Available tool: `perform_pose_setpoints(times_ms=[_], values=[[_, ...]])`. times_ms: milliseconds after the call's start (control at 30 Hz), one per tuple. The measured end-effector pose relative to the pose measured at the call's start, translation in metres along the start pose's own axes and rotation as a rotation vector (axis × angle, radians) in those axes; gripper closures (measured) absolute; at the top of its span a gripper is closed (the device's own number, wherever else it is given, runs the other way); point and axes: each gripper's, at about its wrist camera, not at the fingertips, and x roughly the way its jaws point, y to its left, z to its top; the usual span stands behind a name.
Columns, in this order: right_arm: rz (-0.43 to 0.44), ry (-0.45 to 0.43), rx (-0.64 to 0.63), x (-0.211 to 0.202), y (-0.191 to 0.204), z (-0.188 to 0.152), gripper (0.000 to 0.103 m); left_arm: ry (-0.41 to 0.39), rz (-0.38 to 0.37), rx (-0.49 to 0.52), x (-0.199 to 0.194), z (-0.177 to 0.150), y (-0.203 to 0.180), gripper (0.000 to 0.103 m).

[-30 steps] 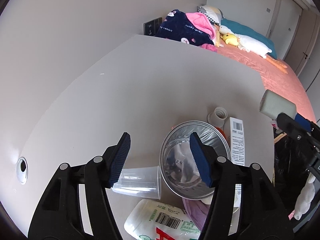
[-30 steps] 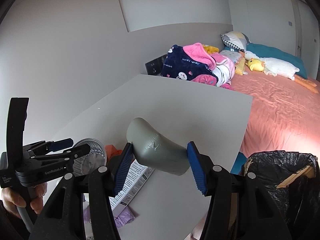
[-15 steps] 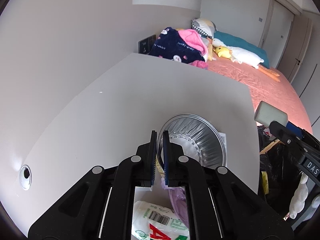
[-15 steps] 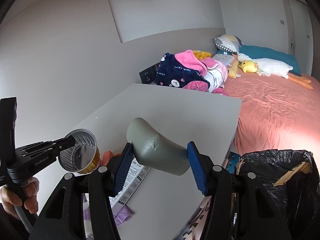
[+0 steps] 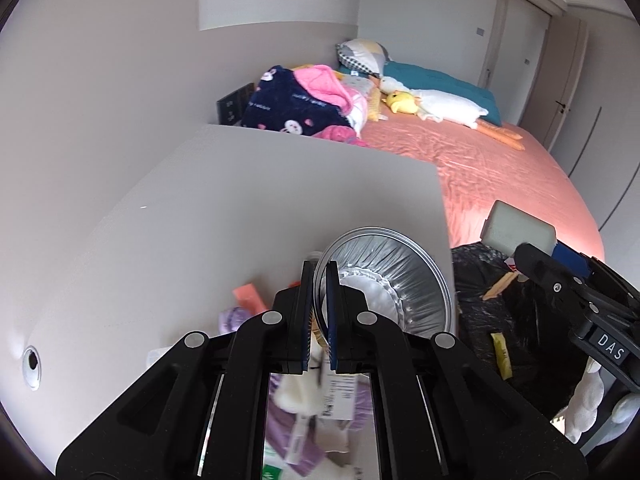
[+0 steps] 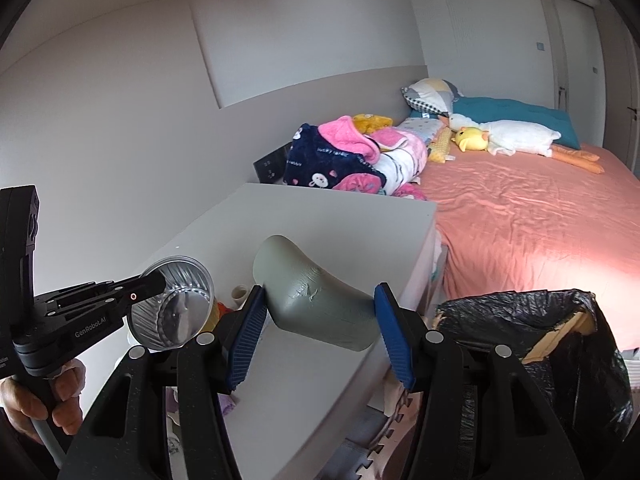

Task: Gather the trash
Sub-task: 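Carry the foil tray and grey-green object to the bin and release both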

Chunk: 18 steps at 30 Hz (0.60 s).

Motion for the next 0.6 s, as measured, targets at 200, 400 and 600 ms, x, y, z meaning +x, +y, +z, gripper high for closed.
perform_pose_setpoints(times_ms=[200,400,600], values=[[-0.036,-0.014,0.017,-0.015,-0.017,-0.004,0.046,0.005,-0.059,0.025,0.004,-0.001,-0.029,0.098],[-0.071,-0.023,0.032,-0.03,-0.033,-0.008,0.046,0.015,-0.11,0.052,0.011,0.0,-0.055,0.098],[-0.106,-0.033,0.051,-0.044,-0.052,-0.013,0.046,0.031,-0.155,0.084,0.015,-0.004,-0.083,0.098]])
